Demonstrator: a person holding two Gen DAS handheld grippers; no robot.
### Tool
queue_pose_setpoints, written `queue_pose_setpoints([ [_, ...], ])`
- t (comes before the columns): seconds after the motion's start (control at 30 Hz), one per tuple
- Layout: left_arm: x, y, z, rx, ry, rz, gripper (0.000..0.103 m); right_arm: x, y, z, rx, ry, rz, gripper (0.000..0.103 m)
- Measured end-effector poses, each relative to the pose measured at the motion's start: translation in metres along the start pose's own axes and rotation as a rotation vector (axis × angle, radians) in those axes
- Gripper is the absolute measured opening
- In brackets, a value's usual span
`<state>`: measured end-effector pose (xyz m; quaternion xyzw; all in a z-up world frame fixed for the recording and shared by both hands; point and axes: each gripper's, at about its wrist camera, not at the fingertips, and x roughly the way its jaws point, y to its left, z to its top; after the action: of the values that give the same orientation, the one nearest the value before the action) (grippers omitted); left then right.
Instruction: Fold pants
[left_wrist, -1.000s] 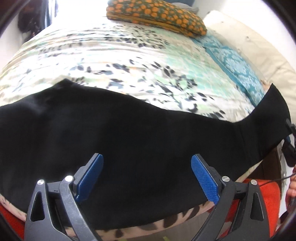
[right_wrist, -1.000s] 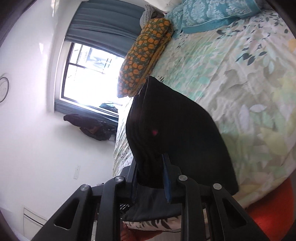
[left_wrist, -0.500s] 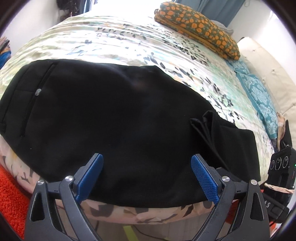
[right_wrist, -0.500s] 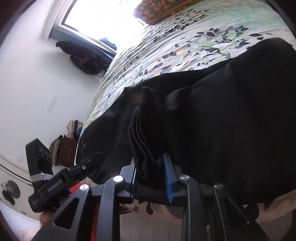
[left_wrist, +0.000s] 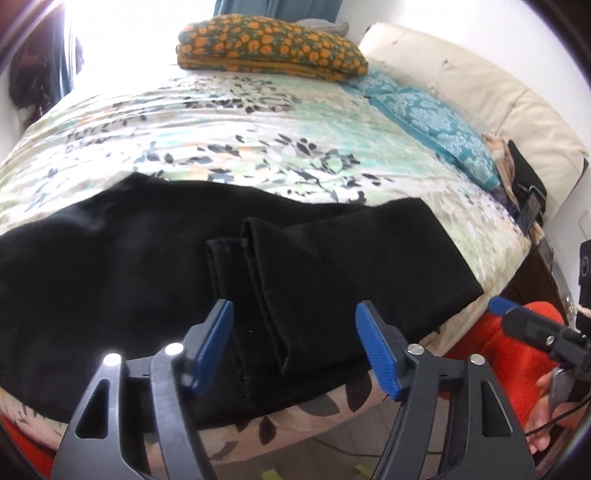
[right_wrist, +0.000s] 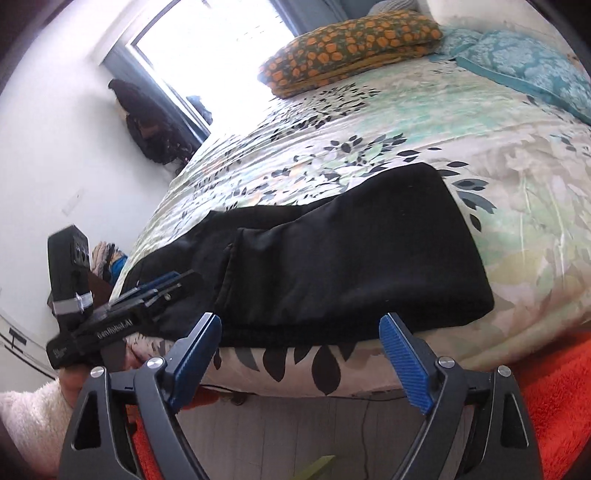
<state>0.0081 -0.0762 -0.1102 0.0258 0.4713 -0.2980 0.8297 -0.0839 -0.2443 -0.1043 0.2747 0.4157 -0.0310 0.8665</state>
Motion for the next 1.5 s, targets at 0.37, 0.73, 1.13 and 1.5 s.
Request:
queue_pose_setpoints([
  [0.37,0.03,-0.006,-0.005,-0.06,0.129,0.065,0.009,-0.025,-0.009,0.009,0.017,-0.066,0.01,0.087],
  [0.73,0.003,0.023,-0.022,-0.038,0.105,0.145,0.008,-0.009,-0.019,0.029,-0.053,-0.065,-0.251,0.088],
  [1.13,-0.033,0.012,0.009,-0.041,-0.084,0.238,0.079,0.073,-0.013,0.009,-0.283,0.163,-0.475,0.093],
  [1.5,0.064,0.018,0.007,0.005,0.089,0.271,0.091,0.071,-0.022,0.007,-0.255,0.151,-0.47,0.102],
])
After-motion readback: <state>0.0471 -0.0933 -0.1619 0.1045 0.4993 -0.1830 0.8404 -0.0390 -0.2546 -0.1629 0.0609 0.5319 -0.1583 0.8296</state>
